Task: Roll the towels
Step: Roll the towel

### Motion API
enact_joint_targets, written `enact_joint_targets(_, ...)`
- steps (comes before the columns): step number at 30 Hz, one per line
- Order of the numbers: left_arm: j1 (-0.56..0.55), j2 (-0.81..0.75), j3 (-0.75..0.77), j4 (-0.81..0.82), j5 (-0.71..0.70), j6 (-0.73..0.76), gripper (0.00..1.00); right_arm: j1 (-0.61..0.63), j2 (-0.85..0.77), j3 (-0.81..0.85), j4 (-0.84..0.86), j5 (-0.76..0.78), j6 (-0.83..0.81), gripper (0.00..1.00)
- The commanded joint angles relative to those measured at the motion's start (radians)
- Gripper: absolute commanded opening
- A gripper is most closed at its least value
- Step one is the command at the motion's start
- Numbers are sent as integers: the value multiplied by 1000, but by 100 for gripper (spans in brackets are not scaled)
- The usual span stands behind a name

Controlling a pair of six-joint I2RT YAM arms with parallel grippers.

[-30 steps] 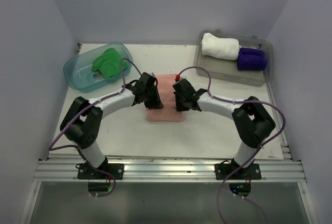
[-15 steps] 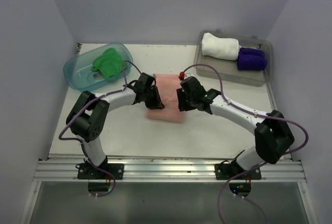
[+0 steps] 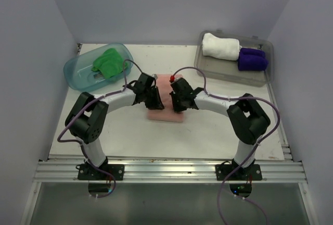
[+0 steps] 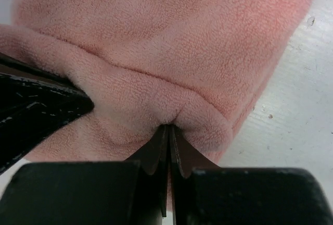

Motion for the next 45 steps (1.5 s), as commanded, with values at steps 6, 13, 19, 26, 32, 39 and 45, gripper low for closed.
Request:
enact_joint_targets(6, 82, -93, -60, 15, -5, 38, 14, -4, -21, -84, 59, 5, 36, 2)
enact_joint_targets(13, 105, -33, -49, 50, 8, 12, 11, -4, -34, -101, 53, 12, 50, 0)
enact_joint_targets(19, 135, 25, -43, 63, 26, 5, 8, -4, -54, -198, 109, -31, 111, 0)
enact_joint_targets(26, 145, -4, -90, 42, 9, 19, 8, 14, -141, -306, 135, -103, 250, 0)
enact_joint_targets(32, 146, 23, -48, 42, 31, 30, 8, 163, -244, -354, 145, -89, 362, 0)
enact_joint_targets(39, 145, -22, -41, 2, 26, 41, 8, 197, -258, -296, 68, -11, 335, 0)
enact_joint_targets(45, 149, -118, 9, -79, 12, 42, 11, 197, -238, -297, 79, -9, 335, 0)
